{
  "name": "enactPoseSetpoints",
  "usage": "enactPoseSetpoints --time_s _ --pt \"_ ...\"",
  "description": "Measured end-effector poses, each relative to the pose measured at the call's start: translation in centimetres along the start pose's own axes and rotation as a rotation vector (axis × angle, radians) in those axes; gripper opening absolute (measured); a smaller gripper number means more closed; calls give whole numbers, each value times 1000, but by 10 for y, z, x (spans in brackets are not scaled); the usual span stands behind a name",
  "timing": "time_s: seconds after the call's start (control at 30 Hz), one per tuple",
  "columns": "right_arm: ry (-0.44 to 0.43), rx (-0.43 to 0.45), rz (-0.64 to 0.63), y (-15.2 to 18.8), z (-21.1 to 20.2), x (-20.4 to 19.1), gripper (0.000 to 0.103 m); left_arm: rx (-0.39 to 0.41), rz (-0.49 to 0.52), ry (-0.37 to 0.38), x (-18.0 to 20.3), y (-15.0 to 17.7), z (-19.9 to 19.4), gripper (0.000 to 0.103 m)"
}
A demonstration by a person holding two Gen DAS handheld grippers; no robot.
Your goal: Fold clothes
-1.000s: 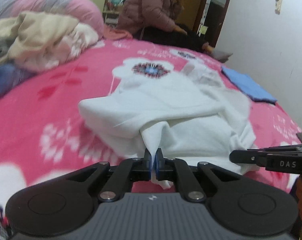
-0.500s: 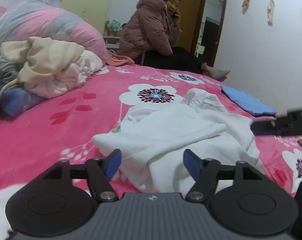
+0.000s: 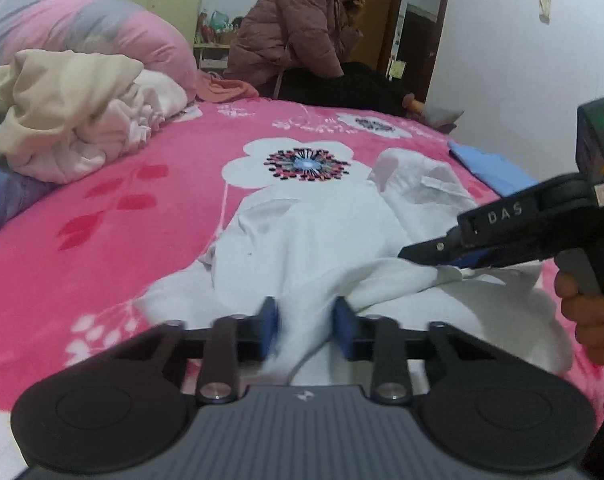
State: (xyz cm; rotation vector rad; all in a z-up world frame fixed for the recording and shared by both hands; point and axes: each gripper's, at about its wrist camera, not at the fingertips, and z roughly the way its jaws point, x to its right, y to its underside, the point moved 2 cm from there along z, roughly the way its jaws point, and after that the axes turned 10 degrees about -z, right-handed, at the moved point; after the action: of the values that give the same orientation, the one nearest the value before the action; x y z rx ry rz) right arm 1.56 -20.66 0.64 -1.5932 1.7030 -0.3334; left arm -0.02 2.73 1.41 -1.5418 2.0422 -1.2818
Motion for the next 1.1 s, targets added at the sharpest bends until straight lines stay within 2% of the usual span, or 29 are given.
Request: enactPoseSetpoints --time_s 0.1,0.2,0.37,0.6,0.67,0.8,0.87,0.97,1.03,1.1 --pt "-26 38 -24 5 -8 -11 8 24 -18 3 -6 4 -13 10" --pt "-55 76 -50 8 -24 -25 4 37 -59 3 -17 8 -27 7" --pt "-166 91 -89 14 -40 -59 2 78 -144 -41 -45 16 -61 5" --pt "-353 -19 -164 49 -20 -128 1 114 -311 -132 -100 19 -104 5" --pt "-387 -71 -201 64 -7 -148 1 130 -353 -138 -113 18 -116 14" --pt "-434 -155 -266 91 13 -180 1 174 -337 -161 -115 8 -127 48" --pt "-472 -190 -290 103 18 -190 4 186 -311 -170 -111 2 -129 53" --pt "-481 -214 -316 114 12 -194 5 156 -258 -146 -93 -8 -113 62" --pt "-476 -201 -313 114 0 -185 13 126 -244 -120 -79 -15 -98 71" --pt "-469 -145 -296 108 -21 -167 29 95 -239 -89 -65 -21 -82 74"
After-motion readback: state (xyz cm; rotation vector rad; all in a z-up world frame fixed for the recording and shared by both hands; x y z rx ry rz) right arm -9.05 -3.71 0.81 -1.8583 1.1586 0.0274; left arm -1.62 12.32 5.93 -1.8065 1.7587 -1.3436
